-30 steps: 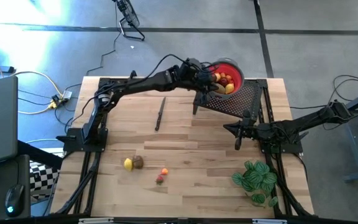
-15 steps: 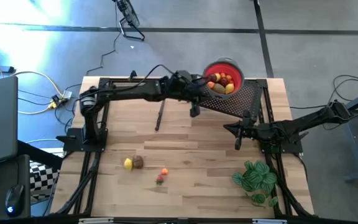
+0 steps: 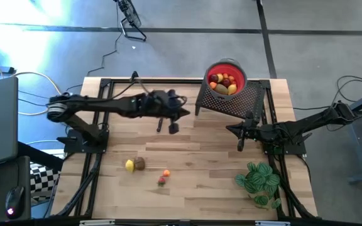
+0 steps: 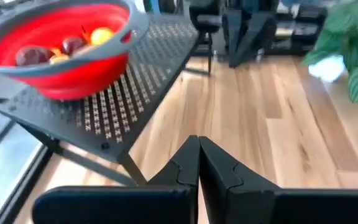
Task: Pick & Place Fruit
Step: Put the red strawberry into the red strainer bowl on the shelf
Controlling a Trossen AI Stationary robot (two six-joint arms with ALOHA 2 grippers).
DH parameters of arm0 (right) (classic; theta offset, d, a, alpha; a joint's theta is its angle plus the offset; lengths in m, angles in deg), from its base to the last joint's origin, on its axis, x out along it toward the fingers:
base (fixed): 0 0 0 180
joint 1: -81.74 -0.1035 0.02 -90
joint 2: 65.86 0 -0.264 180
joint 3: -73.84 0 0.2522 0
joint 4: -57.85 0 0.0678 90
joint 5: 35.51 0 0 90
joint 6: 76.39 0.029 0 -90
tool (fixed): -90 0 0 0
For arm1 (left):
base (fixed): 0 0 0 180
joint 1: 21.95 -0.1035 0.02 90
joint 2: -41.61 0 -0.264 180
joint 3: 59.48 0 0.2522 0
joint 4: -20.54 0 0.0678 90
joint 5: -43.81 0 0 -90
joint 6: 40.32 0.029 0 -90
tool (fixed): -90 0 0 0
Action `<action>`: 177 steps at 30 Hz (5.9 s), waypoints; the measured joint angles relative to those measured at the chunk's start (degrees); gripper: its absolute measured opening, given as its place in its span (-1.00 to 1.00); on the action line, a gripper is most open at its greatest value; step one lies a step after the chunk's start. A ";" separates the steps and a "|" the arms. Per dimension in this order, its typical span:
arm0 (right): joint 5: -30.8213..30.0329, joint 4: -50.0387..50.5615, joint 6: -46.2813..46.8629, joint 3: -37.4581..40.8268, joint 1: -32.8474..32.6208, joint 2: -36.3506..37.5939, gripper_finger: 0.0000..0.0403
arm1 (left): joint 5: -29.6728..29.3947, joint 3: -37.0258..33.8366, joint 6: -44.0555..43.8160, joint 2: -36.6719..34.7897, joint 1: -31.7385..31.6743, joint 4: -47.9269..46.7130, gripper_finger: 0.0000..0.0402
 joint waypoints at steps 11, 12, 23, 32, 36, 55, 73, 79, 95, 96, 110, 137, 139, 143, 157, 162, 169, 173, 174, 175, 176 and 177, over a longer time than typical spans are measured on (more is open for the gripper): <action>0.13 -0.23 0.09 0.00 0.00 -0.02 -0.99 | -1.85 -6.44 -9.90 -9.59 8.23 -7.19 -1.00; 0.13 -0.36 0.13 0.00 0.02 0.00 -0.99 | -2.07 -6.44 -10.98 -9.74 8.89 -7.58 -1.00; 0.20 -0.42 0.14 0.00 0.00 -0.02 -0.99 | -5.24 -6.42 -22.64 -10.07 16.76 -17.55 -1.00; 0.20 -0.42 0.14 0.00 0.02 -0.02 -0.99 | -6.15 -6.42 -33.35 -10.07 21.93 -21.63 -1.00; 0.20 -0.42 0.14 0.00 0.02 -0.02 -0.99 | -8.36 -6.42 -36.05 -10.07 24.19 -21.60 -1.00; 0.22 -0.40 0.11 0.00 0.02 -0.02 -0.99 | -14.87 -6.39 -42.62 -9.99 30.69 -14.31 -1.00; 0.24 0.45 -0.08 0.00 0.00 0.00 -0.99 | -17.22 -6.35 -57.54 0.59 35.47 -14.41 -1.00; 0.24 0.45 -0.08 0.00 0.00 0.00 -0.99 | -13.35 -6.38 -61.59 3.33 35.46 -14.51 -1.00; 0.23 0.49 -0.11 0.00 0.00 0.00 -0.99 | 1.75 -6.38 -81.18 4.61 39.49 -14.36 -1.00; 0.22 0.49 -0.11 -0.01 0.00 0.00 -0.99 | 2.64 -6.38 -83.07 4.61 39.69 -14.36 -1.00; 0.24 1.17 -0.58 -0.02 0.00 0.00 -0.99 | 3.57 -6.38 -89.30 5.05 38.96 -16.72 -0.84; 0.22 2.42 -0.67 -0.02 0.00 0.00 -0.99 | 7.00 -6.38 -103.51 12.24 39.09 -15.34 -0.13; 0.22 2.71 -0.67 -0.04 0.00 0.00 -0.99 | 7.00 -6.40 -103.57 13.44 39.09 -13.67 -0.13; 0.22 3.02 -0.67 -0.06 0.00 0.00 -0.99 | 7.00 -6.38 -103.62 14.90 39.09 -12.10 -0.13; 0.22 3.10 -0.56 -0.06 0.00 0.00 -0.99 | 5.05 -6.38 -103.75 15.24 39.09 -13.53 -0.13; 0.22 3.10 -0.54 -0.06 0.00 0.00 -0.99 | 4.44 -6.40 -103.71 15.24 39.09 -13.53 -0.13; 0.22 3.10 -0.54 -0.06 0.00 0.00 -0.99 | 4.46 -6.40 -103.71 15.24 39.09 -13.53 -0.13; 0.22 3.10 -0.52 -0.06 0.00 0.00 -0.99 | 4.46 -6.40 -103.60 15.24 39.09 -13.53 -0.20; 0.22 3.10 -0.52 -0.06 0.00 0.00 -0.99 | 4.46 -6.38 -103.58 15.24 39.09 -13.53 -0.24; 0.22 3.10 -0.52 -0.06 0.00 0.00 -0.99 | 4.47 -6.40 -103.52 15.24 39.09 -13.53 -0.28; 0.22 3.10 -0.52 -0.06 0.00 0.00 -0.99 | 4.48 -6.40 -103.38 15.24 39.09 -13.53 -0.33; 0.22 3.10 -0.52 -0.04 0.00 0.00 -0.99 | 4.48 -6.39 -103.38 15.24 39.09 -13.53 -0.38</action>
